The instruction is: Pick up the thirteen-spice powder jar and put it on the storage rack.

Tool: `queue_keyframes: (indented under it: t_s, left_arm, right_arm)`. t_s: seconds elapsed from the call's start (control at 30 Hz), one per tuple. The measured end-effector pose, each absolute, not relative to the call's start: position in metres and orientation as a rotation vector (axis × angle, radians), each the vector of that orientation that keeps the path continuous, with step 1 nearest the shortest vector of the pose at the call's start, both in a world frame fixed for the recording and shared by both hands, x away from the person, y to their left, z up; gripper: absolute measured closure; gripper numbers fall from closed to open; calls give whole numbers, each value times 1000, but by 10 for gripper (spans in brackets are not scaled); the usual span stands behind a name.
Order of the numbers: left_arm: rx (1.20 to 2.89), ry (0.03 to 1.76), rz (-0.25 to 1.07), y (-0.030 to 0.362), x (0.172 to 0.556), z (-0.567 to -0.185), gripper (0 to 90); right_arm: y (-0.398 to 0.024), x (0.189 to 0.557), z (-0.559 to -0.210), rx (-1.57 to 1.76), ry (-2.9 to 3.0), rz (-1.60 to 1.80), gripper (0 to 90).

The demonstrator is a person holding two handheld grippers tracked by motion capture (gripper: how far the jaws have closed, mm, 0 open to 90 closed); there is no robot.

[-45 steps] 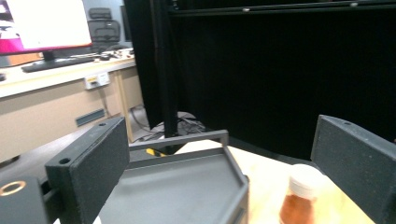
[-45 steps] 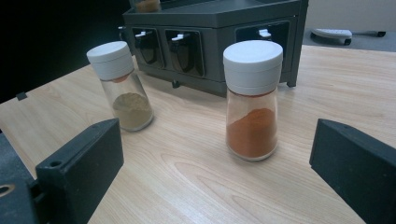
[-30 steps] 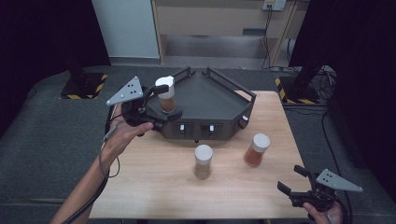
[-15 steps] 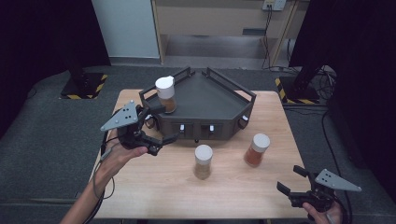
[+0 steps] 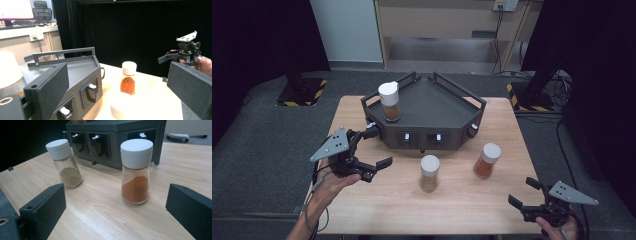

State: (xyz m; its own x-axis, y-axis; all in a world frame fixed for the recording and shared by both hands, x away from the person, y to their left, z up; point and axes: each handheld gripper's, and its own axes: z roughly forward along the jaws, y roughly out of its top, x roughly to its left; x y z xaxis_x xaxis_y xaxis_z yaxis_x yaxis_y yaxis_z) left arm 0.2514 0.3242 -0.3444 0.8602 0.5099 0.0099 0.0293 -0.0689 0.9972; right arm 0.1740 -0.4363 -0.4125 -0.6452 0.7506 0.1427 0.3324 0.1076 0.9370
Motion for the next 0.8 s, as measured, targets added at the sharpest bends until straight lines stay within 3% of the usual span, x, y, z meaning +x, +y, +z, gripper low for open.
queue_keyframes:
  t_s: [0.8]
  left_arm:
    - [1579,524,433,337,217,-398,24]
  right_arm:
    - [-435,174,-412,1058,2028,1541,37]
